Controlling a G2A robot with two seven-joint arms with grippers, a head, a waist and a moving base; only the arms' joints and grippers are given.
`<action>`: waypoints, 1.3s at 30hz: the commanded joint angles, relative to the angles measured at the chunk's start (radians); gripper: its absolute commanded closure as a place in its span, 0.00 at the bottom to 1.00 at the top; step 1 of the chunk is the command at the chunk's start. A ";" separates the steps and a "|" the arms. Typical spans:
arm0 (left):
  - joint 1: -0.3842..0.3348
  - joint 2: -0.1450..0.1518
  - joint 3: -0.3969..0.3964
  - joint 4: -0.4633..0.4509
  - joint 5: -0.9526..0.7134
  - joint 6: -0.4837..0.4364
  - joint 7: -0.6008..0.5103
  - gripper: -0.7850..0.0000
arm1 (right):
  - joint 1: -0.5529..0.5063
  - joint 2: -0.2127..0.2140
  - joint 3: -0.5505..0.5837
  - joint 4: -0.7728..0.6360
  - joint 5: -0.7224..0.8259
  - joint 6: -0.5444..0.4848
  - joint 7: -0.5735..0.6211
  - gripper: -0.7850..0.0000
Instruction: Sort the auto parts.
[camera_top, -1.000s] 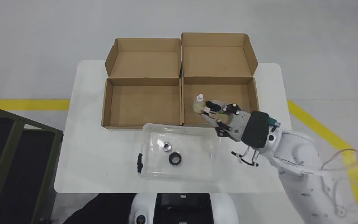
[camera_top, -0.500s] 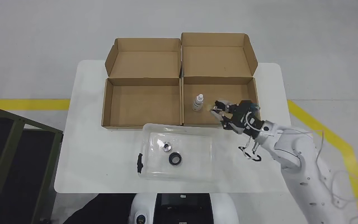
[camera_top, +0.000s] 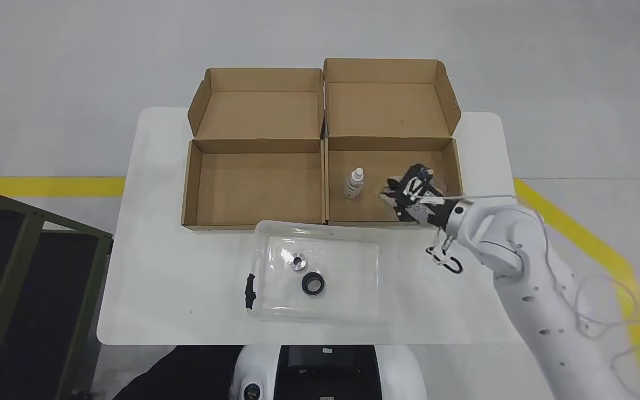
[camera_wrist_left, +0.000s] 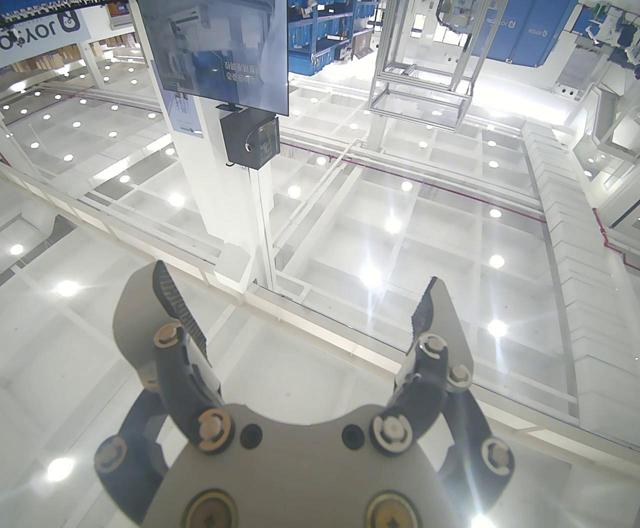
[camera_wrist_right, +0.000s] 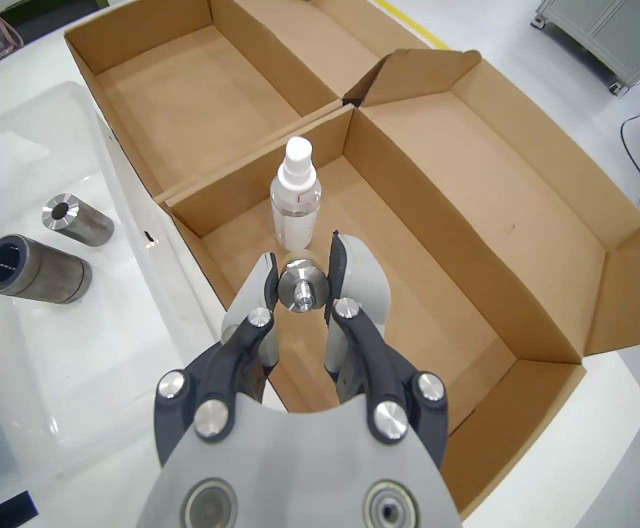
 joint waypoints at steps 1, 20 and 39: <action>0.000 0.000 0.000 0.000 0.000 0.000 0.000 0.00 | 0.022 -0.003 -0.017 0.023 0.001 0.010 0.021 1.00; 0.000 0.000 0.000 0.000 0.000 0.000 0.000 0.00 | 0.197 -0.036 -0.171 0.207 -0.029 0.056 0.129 1.00; 0.000 0.000 0.000 0.000 0.000 0.000 0.000 0.00 | 0.275 -0.061 -0.247 0.287 -0.024 0.084 0.174 0.65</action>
